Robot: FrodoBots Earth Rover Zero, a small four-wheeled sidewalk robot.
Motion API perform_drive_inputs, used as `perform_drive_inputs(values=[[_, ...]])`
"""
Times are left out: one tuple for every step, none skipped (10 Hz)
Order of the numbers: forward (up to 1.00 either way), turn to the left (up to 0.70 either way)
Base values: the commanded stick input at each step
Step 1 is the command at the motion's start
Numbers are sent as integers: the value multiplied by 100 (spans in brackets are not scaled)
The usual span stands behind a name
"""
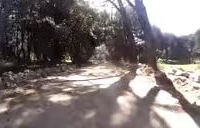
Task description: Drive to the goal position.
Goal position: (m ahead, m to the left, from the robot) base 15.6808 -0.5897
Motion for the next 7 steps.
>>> perform_drive_inputs(values=[[85,0],[85,0],[85,0],[85,0],[85,0],[85,0],[85,0]])
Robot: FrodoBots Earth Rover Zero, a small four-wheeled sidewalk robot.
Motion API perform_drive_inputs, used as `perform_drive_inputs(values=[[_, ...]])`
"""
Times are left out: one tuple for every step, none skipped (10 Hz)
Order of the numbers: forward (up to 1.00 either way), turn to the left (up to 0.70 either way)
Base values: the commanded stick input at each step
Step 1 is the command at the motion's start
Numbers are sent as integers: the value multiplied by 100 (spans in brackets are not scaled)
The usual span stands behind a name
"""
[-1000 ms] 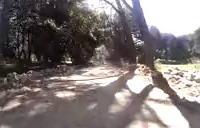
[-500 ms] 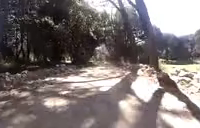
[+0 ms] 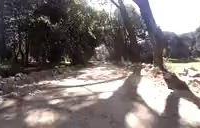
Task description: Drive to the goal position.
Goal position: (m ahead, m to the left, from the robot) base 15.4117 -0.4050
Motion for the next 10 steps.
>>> perform_drive_inputs(values=[[85,0],[85,0],[85,0],[85,0],[85,0],[85,0],[85,0],[85,0],[85,0],[85,0]])
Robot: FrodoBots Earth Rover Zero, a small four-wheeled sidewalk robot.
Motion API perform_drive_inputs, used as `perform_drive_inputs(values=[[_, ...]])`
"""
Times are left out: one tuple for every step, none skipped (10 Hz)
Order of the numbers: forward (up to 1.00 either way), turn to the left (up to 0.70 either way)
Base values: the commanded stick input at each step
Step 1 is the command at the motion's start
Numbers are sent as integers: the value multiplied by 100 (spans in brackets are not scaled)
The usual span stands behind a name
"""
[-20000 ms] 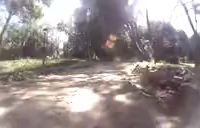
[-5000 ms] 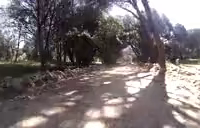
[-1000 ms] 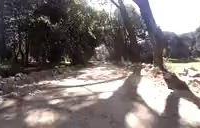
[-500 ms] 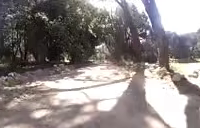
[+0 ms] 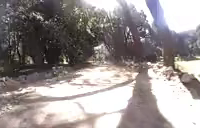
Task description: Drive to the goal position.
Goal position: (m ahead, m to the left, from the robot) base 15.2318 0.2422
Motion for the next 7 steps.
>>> perform_drive_inputs(values=[[85,0],[85,0],[85,0],[85,0],[85,0],[85,0],[85,0]])
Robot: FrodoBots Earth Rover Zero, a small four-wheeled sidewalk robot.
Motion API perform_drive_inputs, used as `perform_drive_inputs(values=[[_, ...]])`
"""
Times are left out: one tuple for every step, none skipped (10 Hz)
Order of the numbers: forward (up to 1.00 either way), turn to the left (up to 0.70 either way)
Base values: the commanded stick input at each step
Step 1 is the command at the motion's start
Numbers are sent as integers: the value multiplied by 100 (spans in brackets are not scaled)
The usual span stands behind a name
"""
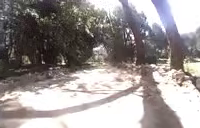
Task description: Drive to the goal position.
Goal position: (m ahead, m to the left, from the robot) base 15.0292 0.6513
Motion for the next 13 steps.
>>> perform_drive_inputs(values=[[85,0],[85,0],[85,0],[85,0],[85,0],[85,0],[85,0],[85,7],[85,31],[85,33],[85,17],[85,0],[85,0]])
